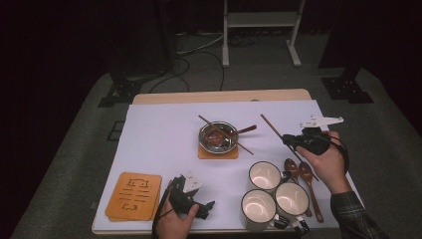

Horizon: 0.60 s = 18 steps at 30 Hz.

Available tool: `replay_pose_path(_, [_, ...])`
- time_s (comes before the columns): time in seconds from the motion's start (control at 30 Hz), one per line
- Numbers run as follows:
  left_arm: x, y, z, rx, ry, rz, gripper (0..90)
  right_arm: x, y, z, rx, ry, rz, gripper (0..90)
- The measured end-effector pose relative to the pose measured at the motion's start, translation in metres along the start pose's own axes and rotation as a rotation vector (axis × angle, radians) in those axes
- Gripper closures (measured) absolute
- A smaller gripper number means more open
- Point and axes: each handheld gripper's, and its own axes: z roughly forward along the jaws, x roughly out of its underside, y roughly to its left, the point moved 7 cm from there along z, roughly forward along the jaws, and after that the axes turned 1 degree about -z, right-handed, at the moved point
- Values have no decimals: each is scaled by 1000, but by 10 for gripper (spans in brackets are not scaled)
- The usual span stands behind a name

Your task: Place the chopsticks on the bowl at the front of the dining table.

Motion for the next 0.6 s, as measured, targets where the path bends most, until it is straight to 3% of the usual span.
replay_pose_path(0.6, [0,0,0,0,0,0,0,-10,8,9,-20,-6,-18,843])
